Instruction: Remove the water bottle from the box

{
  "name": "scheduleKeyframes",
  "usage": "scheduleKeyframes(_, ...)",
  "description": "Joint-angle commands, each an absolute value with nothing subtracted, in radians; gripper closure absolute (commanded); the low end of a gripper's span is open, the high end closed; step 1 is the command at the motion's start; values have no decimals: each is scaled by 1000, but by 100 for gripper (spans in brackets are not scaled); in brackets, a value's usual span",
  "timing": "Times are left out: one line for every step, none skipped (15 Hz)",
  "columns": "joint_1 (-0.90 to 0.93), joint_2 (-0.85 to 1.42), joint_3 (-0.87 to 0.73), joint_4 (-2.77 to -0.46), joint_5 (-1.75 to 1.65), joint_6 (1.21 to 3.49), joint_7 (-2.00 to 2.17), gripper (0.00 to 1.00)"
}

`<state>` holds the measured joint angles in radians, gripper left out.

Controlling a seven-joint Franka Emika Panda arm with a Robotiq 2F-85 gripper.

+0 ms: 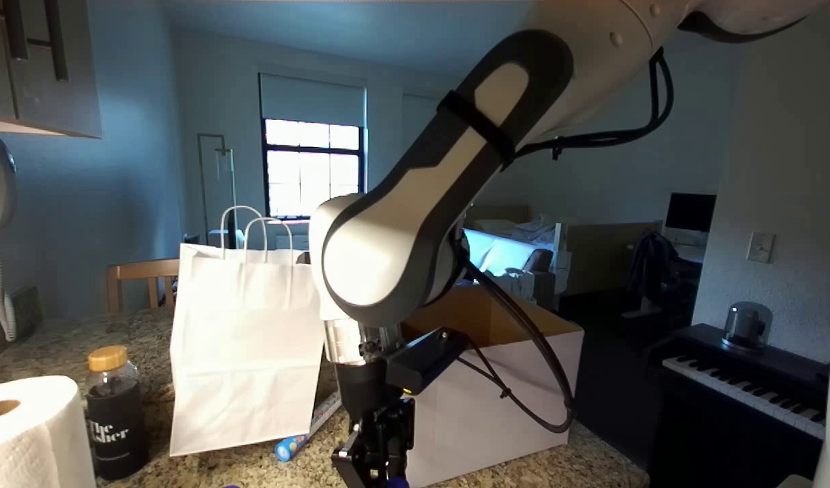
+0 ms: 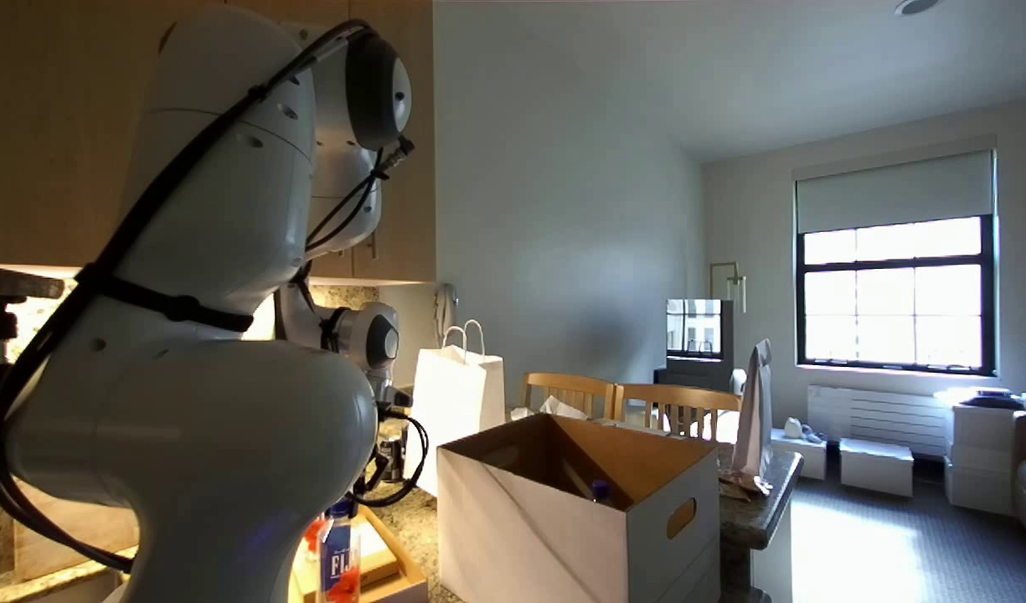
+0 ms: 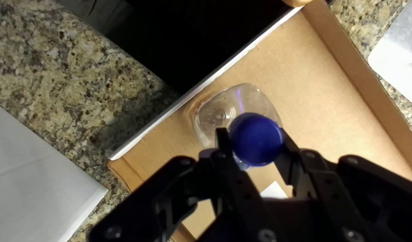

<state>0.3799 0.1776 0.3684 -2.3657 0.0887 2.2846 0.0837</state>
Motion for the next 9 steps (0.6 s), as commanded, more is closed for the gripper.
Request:
scheduleKeyframes(364, 155, 366, -2414, 125, 2325, 51, 40)
scheduleKeyframes(362, 150, 364, -2418, 124, 2325, 45, 38)
scheduleKeyframes(360, 143, 362, -2420, 127, 2320, 40, 33)
scheduleKeyframes(357, 137, 359, -2421, 127, 2314, 40, 27)
scheduleKeyframes(350, 133, 361, -2413, 140, 2286, 7, 20)
scheduleKeyframes(344, 129, 362, -2411, 147, 2275, -13, 15)
scheduleKeyframes(338, 114, 362, -2413, 157, 2259, -31, 8)
scheduleKeyframes(333, 94, 363, -2417, 170, 2245, -54, 2)
scheduleKeyframes(327, 59, 362, -2422, 182, 2222, -68, 1)
